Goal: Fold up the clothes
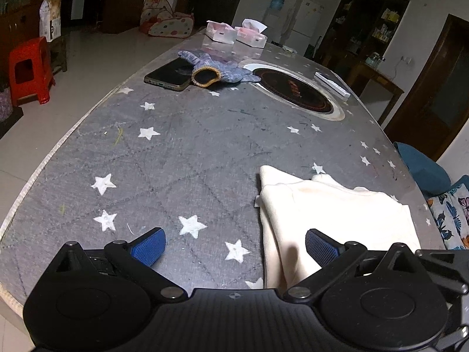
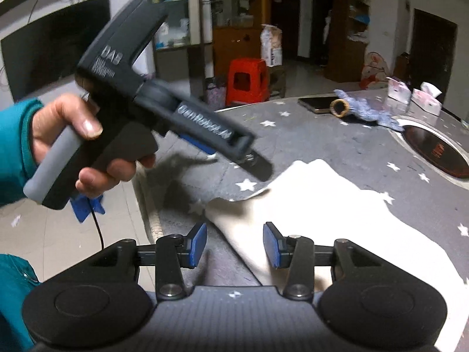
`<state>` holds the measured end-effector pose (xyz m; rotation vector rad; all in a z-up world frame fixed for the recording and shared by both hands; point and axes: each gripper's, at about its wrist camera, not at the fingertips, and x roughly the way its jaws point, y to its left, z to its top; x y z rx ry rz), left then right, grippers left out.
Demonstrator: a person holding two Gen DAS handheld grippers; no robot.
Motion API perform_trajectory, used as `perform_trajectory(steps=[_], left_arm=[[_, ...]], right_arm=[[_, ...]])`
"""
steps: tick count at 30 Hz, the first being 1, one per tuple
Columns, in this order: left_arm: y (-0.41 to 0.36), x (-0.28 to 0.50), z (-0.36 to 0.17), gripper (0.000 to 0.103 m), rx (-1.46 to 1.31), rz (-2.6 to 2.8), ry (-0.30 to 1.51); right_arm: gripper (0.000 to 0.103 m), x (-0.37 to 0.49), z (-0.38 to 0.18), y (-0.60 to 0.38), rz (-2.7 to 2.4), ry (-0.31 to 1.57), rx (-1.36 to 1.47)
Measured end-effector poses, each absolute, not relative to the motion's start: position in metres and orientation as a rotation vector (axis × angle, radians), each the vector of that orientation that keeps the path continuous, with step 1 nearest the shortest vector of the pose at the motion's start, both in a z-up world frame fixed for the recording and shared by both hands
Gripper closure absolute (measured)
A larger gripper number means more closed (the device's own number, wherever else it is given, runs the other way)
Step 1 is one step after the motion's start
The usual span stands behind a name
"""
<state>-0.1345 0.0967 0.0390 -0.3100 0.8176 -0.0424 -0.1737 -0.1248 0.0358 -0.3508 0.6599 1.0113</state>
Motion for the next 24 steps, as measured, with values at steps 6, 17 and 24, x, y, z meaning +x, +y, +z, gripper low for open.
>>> perform_trajectory(steps=[6,17,24], left_arm=[[0.097,-0.134,0.041,0.0,-0.307,-0.04,0.811],[0.106,-0.134,0.043,0.0,-0.394,-0.078,0.807],[0.107,-0.128,0.036,0.0,-0.533,-0.132,0.837]], right_arm=[[0.061,-0.167,0.026,-0.131,0.976,0.715,-0.331],[0.061,-0.189,0.024,-0.093,1.035,0.582,-0.562],[0.086,-0.182,0.023,-0.088,0.992,0.576,-0.555]])
